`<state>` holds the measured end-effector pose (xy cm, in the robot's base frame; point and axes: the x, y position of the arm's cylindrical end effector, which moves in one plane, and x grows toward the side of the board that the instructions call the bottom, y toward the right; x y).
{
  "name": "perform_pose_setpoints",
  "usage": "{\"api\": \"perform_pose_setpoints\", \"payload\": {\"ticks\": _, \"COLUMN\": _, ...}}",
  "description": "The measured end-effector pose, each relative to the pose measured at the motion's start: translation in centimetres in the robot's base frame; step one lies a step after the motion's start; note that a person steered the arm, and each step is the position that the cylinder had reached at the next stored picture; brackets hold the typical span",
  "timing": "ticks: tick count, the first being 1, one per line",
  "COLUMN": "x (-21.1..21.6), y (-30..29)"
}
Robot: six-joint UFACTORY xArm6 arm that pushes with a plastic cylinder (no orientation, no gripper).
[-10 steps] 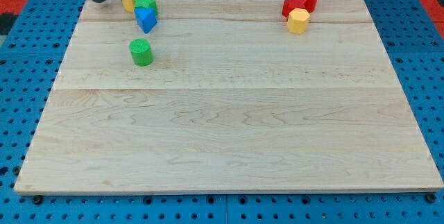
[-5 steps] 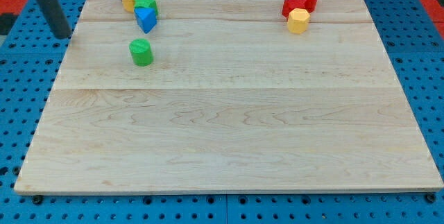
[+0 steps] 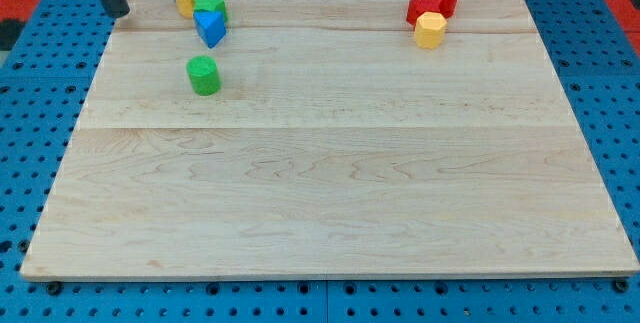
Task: Separate the group of blocks from the blue cube
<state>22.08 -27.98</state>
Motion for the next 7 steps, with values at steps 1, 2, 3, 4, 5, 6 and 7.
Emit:
{"api": "perform_pose_setpoints", "payload": {"ticks": 1, "x": -2.8, "y": 0.7}}
{"api": "perform_pose_setpoints", "payload": {"ticks": 2, "x": -3.0, "y": 3.2}}
{"api": "perform_pose_setpoints", "payload": {"ticks": 3, "x": -3.0, "y": 7.0}}
{"api": "perform_pose_setpoints", "payload": {"ticks": 4, "x": -2.7, "y": 7.4}}
{"api": "perform_pose_setpoints", "payload": {"ticks": 5, "x": 1.0, "y": 8.6}}
{"api": "perform_pose_setpoints", "payload": {"ticks": 6, "x": 4.1, "y": 8.7}}
{"api": "perform_pose_setpoints", "payload": {"ticks": 7, "x": 7.1, "y": 9.0}}
